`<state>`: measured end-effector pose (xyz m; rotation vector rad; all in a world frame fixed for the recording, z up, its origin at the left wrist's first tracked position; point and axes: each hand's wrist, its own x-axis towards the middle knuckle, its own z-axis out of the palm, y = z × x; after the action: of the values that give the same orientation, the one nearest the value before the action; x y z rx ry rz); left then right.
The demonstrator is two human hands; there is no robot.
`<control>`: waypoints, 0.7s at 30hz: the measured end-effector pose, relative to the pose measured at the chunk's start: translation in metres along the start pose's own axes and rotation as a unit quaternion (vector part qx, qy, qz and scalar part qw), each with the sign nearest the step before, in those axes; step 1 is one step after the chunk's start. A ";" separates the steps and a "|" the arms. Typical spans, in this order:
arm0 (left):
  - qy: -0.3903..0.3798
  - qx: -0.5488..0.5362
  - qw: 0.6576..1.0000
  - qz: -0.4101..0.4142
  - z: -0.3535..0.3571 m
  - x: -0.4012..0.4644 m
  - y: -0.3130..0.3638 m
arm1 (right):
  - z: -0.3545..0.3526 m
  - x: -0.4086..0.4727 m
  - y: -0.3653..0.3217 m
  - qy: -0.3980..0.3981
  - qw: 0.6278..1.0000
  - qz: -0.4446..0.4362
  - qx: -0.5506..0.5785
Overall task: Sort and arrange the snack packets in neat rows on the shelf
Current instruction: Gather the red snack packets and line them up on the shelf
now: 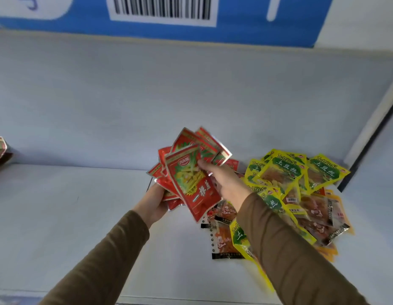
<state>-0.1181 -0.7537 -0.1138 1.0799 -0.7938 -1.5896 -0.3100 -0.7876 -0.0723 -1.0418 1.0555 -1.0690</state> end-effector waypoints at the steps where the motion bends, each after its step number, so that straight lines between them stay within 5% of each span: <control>1: -0.001 -0.005 1.000 0.004 -0.001 -0.002 0.001 | 0.001 0.000 0.005 0.007 1.000 0.013 0.013; 10: -0.104 -0.095 0.990 -0.006 -0.020 -0.027 0.024 | 0.020 -0.003 0.024 0.006 0.999 -0.018 0.030; 16: -0.047 0.070 0.995 0.058 -0.007 -0.039 0.025 | 0.045 -0.007 0.029 0.086 0.994 -0.074 -0.003; 21: 0.051 0.037 0.994 0.086 0.000 -0.034 0.022 | 0.059 -0.007 0.030 0.079 0.993 -0.092 0.008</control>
<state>-0.1069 -0.7272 -0.0856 1.1056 -0.8577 -1.3586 -0.2491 -0.7682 -0.0901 -1.0709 1.0907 -1.3236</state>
